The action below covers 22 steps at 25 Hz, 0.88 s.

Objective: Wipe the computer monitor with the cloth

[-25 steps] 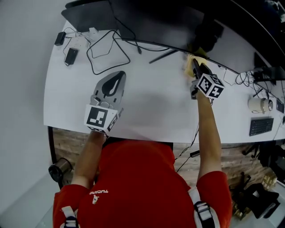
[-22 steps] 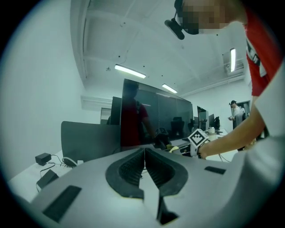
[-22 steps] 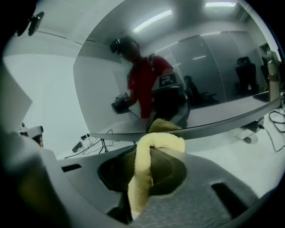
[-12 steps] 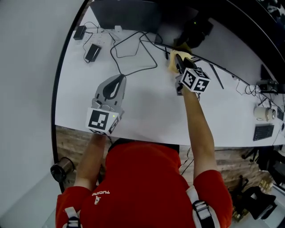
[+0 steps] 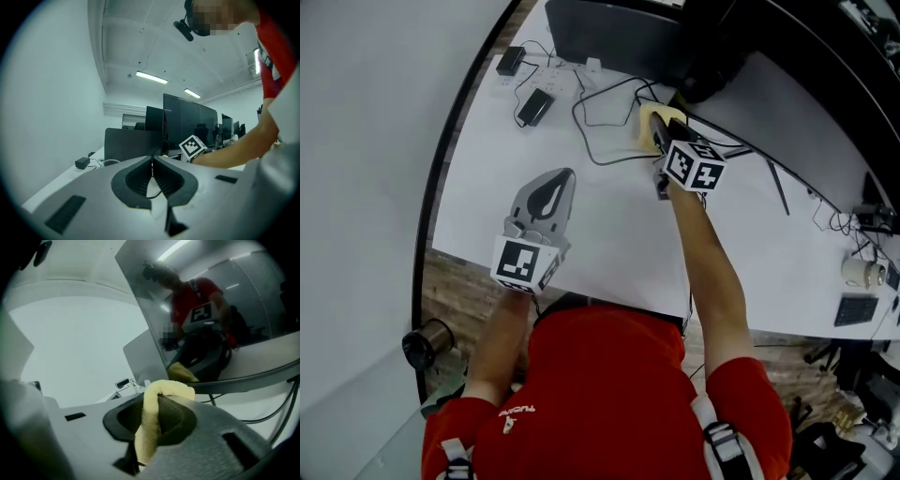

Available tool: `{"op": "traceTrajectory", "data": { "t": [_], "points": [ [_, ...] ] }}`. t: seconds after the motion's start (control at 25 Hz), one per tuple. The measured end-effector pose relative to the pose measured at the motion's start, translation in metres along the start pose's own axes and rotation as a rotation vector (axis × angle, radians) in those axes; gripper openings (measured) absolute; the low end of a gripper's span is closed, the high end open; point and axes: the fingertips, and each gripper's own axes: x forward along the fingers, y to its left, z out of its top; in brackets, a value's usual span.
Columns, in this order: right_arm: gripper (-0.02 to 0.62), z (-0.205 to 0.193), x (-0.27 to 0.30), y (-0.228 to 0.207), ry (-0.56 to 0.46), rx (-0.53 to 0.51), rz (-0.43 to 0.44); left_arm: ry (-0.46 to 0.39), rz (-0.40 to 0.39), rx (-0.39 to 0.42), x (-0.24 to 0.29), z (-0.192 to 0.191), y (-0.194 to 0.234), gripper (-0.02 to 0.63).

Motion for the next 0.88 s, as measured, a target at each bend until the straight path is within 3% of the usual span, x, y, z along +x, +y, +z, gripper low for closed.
{"op": "traceTrajectory", "data": {
  "t": [0.28,0.56,0.68,0.88],
  "points": [
    [0.058,0.003,0.002,0.064,0.012,-0.08,0.143,-0.006,0.006,-0.024,-0.001,-0.004,-0.002,0.011],
    [0.058,0.002,-0.063,0.111,-0.01,-0.163,0.299,-0.038,-0.005,-0.044,0.017,0.001,-0.038,0.011],
    [0.058,0.006,-0.113,0.116,-0.049,-0.196,0.324,-0.051,-0.006,-0.068,0.022,0.002,-0.06,0.011],
    [0.058,0.003,-0.189,0.097,-0.092,-0.246,0.292,-0.062,-0.043,-0.08,0.027,0.004,-0.111,0.011]
  ]
}}
